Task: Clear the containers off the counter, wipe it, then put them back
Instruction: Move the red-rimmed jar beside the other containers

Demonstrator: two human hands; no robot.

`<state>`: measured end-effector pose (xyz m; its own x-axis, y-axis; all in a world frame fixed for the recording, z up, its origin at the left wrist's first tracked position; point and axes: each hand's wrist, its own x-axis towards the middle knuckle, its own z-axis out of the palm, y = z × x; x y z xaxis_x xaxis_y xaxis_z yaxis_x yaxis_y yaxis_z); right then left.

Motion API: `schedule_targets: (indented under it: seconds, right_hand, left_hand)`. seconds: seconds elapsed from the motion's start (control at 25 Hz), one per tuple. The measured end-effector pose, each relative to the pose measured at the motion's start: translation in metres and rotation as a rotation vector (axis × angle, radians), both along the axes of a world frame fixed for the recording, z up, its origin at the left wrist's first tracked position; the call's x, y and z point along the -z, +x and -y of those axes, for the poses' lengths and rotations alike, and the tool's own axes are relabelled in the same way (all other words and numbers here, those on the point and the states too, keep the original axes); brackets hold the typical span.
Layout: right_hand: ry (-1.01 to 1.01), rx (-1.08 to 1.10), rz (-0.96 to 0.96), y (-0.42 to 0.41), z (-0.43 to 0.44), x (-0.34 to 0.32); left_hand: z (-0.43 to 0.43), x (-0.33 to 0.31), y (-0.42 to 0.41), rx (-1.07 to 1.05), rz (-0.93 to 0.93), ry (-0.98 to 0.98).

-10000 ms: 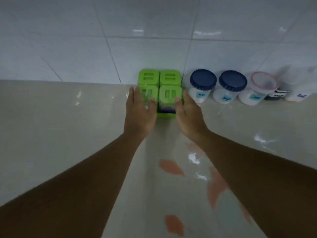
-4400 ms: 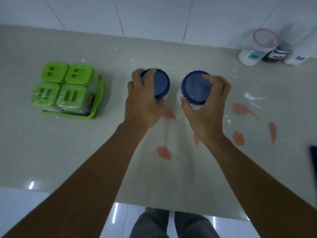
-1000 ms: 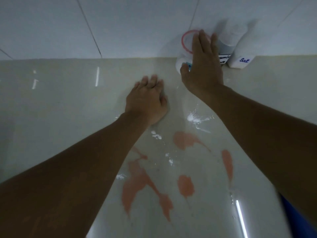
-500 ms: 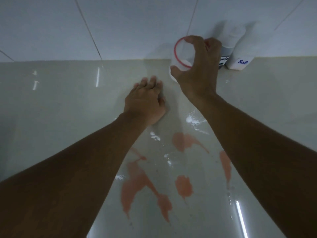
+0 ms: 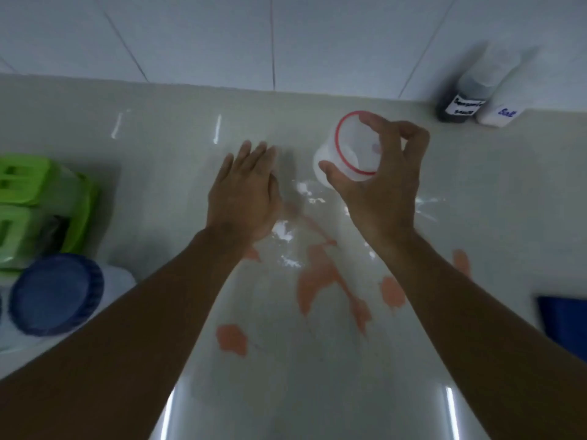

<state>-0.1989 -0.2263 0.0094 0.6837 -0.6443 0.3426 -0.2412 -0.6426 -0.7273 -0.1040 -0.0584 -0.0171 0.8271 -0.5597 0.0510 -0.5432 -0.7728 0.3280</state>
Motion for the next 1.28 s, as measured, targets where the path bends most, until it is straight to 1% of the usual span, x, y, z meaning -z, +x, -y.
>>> schedule_targets:
  seconds: [0.2, 0.4, 0.6, 0.76, 0.88, 1.0, 1.28]
  right_hand:
    - [0.037, -0.13, -0.015, 0.003, -0.072, -0.001]
    - [0.032, -0.252, -0.021, 0.018, -0.128, -0.011]
    - [0.003, -0.344, -0.056, 0.039, -0.169, -0.014]
    - [-0.036, -0.412, -0.093, 0.058, -0.195, -0.009]
    - [-0.05, -0.459, -0.139, 0.075, -0.211, -0.003]
    - [-0.081, -0.463, -0.184, 0.089, -0.224, 0.006]
    - [-0.183, -0.49, -0.244, 0.096, -0.23, 0.023]
  left_hand:
    - [-0.093, 0.012, -0.035, -0.093, 0.003, -0.03]
    - [-0.157, 0.029, -0.082, -0.095, -0.042, -0.185]
    - [-0.21, 0.05, -0.118, -0.029, -0.05, -0.122]
    - [-0.224, 0.061, -0.128, 0.062, 0.01, -0.097]
    - [-0.226, 0.064, -0.128, 0.053, 0.028, -0.087]
    - [-0.227, 0.065, -0.128, 0.052, 0.041, -0.077]
    - [-0.226, 0.068, -0.127, 0.044, 0.058, -0.064]
